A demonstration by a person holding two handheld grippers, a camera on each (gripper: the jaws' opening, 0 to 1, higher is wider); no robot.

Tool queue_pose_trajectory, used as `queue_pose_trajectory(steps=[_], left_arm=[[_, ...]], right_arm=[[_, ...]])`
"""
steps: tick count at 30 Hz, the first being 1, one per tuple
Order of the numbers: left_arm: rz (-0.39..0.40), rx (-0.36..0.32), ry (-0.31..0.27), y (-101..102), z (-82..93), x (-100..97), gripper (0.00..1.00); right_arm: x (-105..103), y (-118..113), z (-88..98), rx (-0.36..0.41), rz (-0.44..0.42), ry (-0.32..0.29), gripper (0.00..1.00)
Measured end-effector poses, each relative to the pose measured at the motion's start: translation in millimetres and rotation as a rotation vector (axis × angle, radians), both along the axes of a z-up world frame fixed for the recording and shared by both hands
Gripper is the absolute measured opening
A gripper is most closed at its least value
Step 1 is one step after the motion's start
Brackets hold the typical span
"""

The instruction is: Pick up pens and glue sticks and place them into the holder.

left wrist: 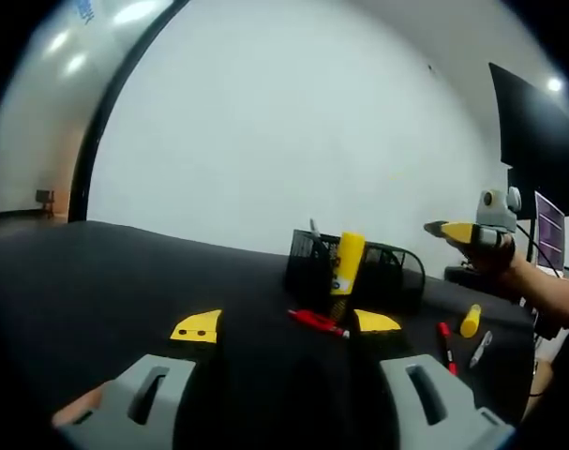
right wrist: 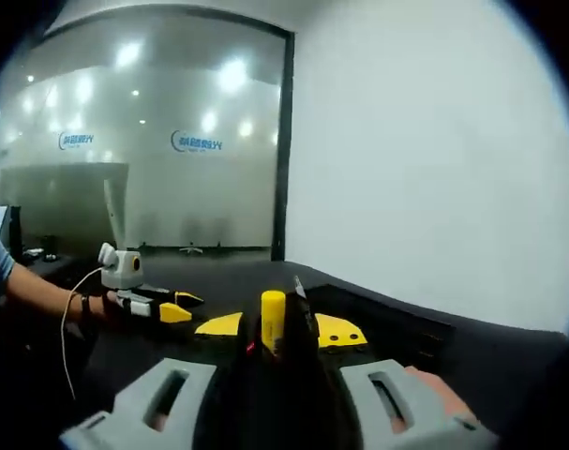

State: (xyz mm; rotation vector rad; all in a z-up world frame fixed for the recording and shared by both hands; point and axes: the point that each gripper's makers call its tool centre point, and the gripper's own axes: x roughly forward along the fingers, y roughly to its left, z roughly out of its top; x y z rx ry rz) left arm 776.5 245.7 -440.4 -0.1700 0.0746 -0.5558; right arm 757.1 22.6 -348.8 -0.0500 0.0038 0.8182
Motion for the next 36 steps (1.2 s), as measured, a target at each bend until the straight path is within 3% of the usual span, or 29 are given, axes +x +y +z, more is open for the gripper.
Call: queue_pose_trajectory(steps=[9, 18, 29, 36], left_arm=[[0.007, 0.023, 0.014, -5, -4.3, -5.9, 0.52], [0.014, 0.031, 0.025, -7, -7.0, -11.7, 0.52], [0.015, 0.034, 0.029, -3, -7.3, -6.6, 0.52], [0.017, 0.051, 0.033, -6, -9.6, -8.6, 0.52]], right_arm=[[-27, -34, 0.9, 0.017, -0.072, -0.008, 0.33], [-58, -74, -42.9, 0.027, -0.168, 0.036, 0.35], [-76, -108, -72.3, 0.030, -0.221, 0.052, 0.36], [-80, -124, -82.1, 0.087, -0.235, 0.042, 0.42]])
